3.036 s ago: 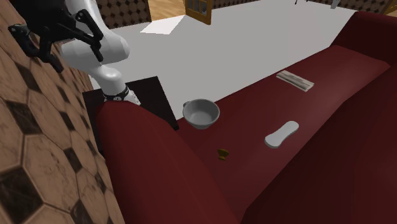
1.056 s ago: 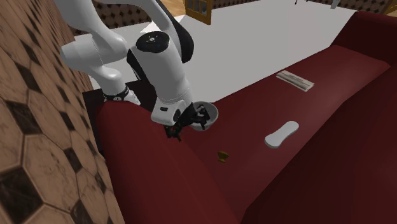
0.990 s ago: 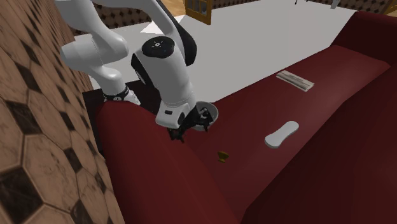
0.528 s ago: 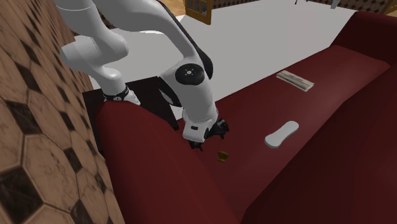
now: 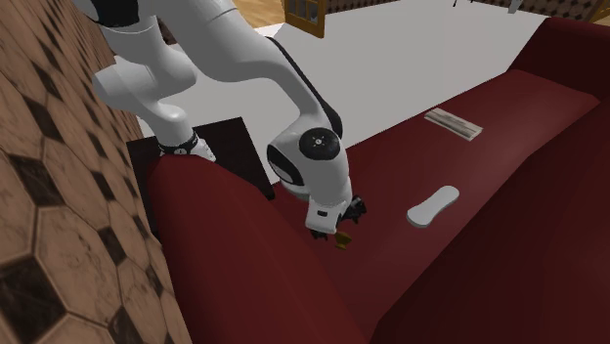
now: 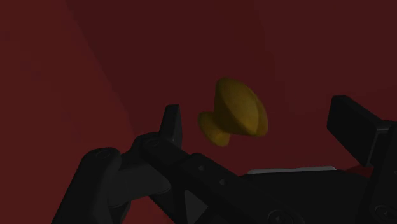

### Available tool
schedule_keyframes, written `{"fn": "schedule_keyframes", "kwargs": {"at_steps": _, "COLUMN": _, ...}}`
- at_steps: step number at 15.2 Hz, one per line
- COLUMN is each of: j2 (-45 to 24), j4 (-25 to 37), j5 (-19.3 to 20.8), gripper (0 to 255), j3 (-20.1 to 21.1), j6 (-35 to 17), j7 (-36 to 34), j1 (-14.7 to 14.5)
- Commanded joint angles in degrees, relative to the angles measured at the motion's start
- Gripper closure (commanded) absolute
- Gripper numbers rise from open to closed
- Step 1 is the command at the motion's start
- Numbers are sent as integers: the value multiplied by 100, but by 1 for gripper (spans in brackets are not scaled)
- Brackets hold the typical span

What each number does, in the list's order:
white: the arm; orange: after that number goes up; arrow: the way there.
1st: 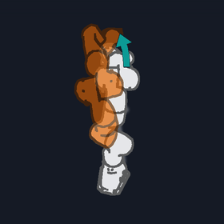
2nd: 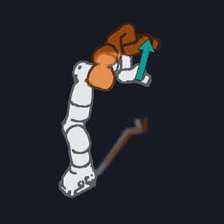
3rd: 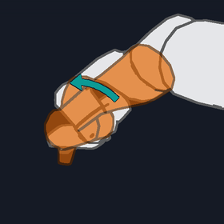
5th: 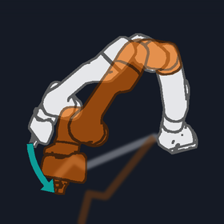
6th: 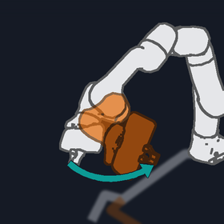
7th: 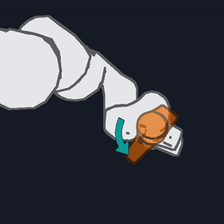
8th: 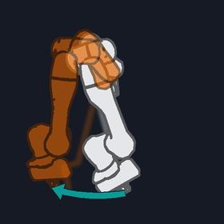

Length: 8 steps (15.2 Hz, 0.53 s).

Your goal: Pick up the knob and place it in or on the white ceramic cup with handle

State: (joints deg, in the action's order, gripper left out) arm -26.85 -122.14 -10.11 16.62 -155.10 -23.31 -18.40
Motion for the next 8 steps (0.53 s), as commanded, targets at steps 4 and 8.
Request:
{"fn": "schedule_keyframes", "kwargs": {"at_steps": 4, "j2": -360, "j4": 130, "j5": 66, "gripper": 0, "j3": -58, "j6": -237, "j7": -43, "j1": -106}}
{"fn": "schedule_keyframes", "kwargs": {"at_steps": 8, "j2": -361, "j4": 131, "j5": 65, "gripper": 0, "j3": -59, "j6": -236, "j7": -42, "j1": -107}}
